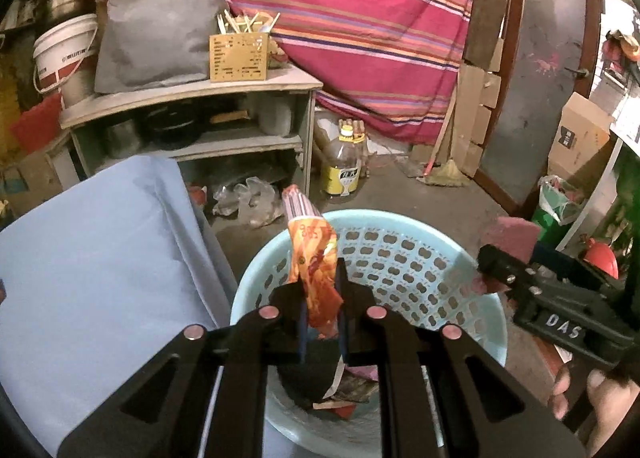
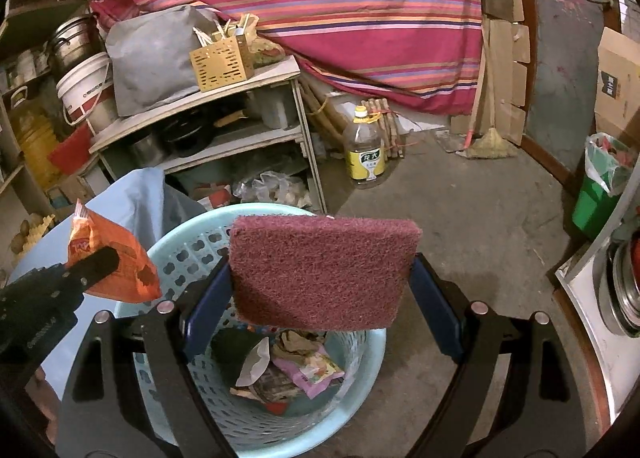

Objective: Collect trash
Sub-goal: 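Open both tools over the basket, dropping the snack bag and maroon pad, then move both tools back over the table toward the white paper and maroon pad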

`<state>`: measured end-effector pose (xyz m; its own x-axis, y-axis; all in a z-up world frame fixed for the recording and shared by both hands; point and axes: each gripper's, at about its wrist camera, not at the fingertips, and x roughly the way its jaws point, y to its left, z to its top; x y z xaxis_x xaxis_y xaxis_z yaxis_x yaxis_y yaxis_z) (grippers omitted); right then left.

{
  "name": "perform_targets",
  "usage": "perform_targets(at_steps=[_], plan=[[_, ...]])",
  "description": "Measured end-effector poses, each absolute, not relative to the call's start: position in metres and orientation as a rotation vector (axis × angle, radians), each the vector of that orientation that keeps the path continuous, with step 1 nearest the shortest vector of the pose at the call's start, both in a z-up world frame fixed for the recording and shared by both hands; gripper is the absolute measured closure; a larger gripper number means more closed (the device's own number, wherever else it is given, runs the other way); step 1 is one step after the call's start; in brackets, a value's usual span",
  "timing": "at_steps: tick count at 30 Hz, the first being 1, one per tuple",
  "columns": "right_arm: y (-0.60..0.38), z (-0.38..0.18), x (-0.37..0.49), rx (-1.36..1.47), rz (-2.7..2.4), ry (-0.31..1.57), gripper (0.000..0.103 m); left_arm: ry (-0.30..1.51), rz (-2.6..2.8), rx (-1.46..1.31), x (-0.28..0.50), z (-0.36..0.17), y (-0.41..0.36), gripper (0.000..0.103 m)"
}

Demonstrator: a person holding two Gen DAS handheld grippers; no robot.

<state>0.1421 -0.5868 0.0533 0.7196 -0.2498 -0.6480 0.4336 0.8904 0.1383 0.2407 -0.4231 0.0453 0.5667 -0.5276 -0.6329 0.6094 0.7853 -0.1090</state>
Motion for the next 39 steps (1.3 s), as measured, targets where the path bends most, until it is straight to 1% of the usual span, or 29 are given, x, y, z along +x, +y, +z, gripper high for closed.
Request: perform_targets(at_steps=[4,6,8,9,10,12,15,16,20,26,29,32,39], plan=[[-0.586,0.052,0.144,0.298,-0.386,0.672,0.018,0.732,-0.67,0.139,0.246,0.038,-0.419,0.091],[-0.587,0.052,0.143,0.296,-0.382,0.672,0.018,0.742,-0.67,0.141,0.247,0.036,-0.417,0.082],[-0.586,0.05,0.145,0.289,-0.379,0.677,0.018,0.733,-0.656,0.143,0.247,0.036,-0.413,0.054],[-0.585,0.05,0.145,0.287,-0.379,0.679,0.018,0.717,-0.643,0.145,0.245,0.038,-0.41,0.05],[-0.585,0.049,0.146,0.286,-0.377,0.682,0.018,0.708,-0.639,0.149,0.244,0.039,-0.407,0.048],[-0.583,0.049,0.148,0.285,-0.375,0.685,0.018,0.713,-0.638,0.151,0.244,0.039,-0.402,0.047],[-0.58,0.048,0.15,0.282,-0.371,0.688,0.018,0.706,-0.629,0.141,0.245,0.044,-0.395,0.037],[-0.579,0.048,0.151,0.279,-0.37,0.689,0.018,0.698,-0.622,0.143,0.244,0.046,-0.391,0.03],[-0.571,0.048,0.157,0.27,-0.361,0.694,0.018,0.662,-0.576,0.14,0.244,0.052,-0.373,0.019],[-0.555,0.048,0.17,0.25,-0.337,0.715,0.017,0.661,-0.514,0.119,0.252,0.055,-0.341,0.019],[-0.545,0.047,0.178,0.237,-0.33,0.723,0.009,0.654,-0.479,0.112,0.256,0.056,-0.32,0.019],[-0.534,0.047,0.185,0.212,-0.344,0.733,0.005,0.641,-0.435,0.109,0.26,0.057,-0.297,0.017],[-0.504,0.052,0.202,0.198,-0.335,0.72,0.005,0.635,-0.34,0.079,0.273,0.053,-0.221,0.017]])
